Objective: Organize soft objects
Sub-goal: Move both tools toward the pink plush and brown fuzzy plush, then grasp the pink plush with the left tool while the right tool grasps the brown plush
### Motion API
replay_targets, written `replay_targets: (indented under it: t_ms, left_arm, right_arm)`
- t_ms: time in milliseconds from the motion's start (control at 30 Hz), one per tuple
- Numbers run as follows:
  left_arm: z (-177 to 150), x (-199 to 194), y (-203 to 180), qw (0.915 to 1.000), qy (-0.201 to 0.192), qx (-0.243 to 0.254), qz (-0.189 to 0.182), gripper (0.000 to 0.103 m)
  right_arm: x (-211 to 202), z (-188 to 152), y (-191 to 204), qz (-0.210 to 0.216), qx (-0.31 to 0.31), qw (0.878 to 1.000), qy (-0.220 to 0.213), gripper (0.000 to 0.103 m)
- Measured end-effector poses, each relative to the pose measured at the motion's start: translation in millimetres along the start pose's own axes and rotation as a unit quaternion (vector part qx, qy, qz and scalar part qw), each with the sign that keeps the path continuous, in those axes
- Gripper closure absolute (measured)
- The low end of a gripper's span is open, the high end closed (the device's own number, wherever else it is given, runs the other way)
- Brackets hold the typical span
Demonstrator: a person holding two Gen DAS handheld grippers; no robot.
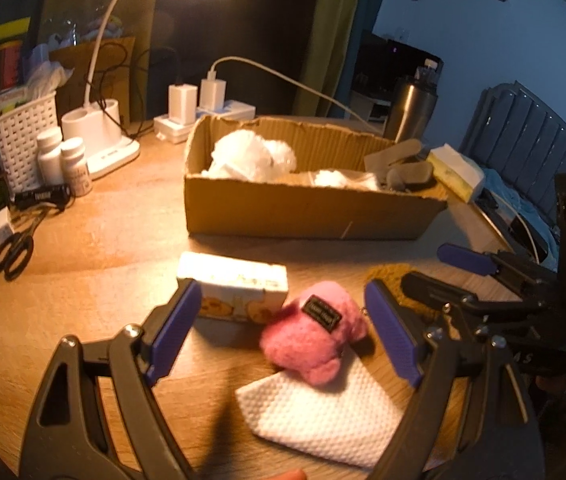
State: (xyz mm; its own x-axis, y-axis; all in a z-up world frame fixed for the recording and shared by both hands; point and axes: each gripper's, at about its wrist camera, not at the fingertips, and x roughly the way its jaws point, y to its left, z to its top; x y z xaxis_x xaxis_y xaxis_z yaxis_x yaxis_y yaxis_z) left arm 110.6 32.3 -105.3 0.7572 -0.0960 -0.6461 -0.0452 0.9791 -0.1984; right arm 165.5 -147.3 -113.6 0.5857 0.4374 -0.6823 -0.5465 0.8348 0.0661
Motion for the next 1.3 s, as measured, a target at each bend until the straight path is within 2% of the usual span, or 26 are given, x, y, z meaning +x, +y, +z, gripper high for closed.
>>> replay_targets:
  t_ms: [233,267,300,367,400,800,933,1000,1033,1200,1267,1300]
  left_arm:
    - [-1,9,-4,0.9998,0.016,0.008,0.002,0.018]
    - [-1,11,-6,0.9998,0.02,0.011,0.002,0.018]
    - [-1,13,-8,0.9997,0.023,0.013,0.001,0.018]
    - [-3,18,-12,0.9993,0.031,0.019,0.001,0.018]
    - [-3,20,-13,0.9992,0.035,0.02,0.0,0.018]
    - [-10,42,-31,0.9953,0.079,0.056,0.006,0.018]
    - [-11,43,-33,0.9949,0.079,0.063,0.007,0.019]
    - [-12,42,-34,0.9947,0.079,0.067,0.006,0.024]
    - [-12,43,-34,0.9944,0.08,0.069,0.008,0.033]
    - [-13,41,-37,0.9939,0.079,0.078,0.003,0.045]
    - [-12,38,-38,0.9942,0.073,0.079,0.001,0.055]
    - [-12,36,-38,0.9944,0.07,0.079,-0.001,0.055]
  right_arm:
    - [13,-6,3,0.007,-0.012,1.0,0.028,0.027]
    - [13,-6,3,0.007,-0.014,0.999,0.031,0.031]
    - [14,-7,3,0.005,-0.016,0.999,0.034,0.04]
    - [16,-9,3,0.004,-0.018,0.999,0.04,0.052]
    - [16,-9,2,0.006,-0.019,0.999,0.041,0.053]
    - [-1,-14,-17,0.0,0.0,1.0,0.016,0.055]
    - [-5,-15,-22,0.0,0.002,1.0,0.01,0.055]
    - [-7,-14,-22,0.0,0.002,1.0,0.007,0.055]
    - [-8,-14,-22,0.0,0.002,1.0,0.005,0.055]
    - [-12,-11,-23,-0.003,0.002,1.0,-0.003,0.055]
    - [-13,-10,-22,-0.004,0.002,1.0,-0.006,0.055]
    - [-14,-10,-21,-0.004,0.001,1.0,-0.007,0.055]
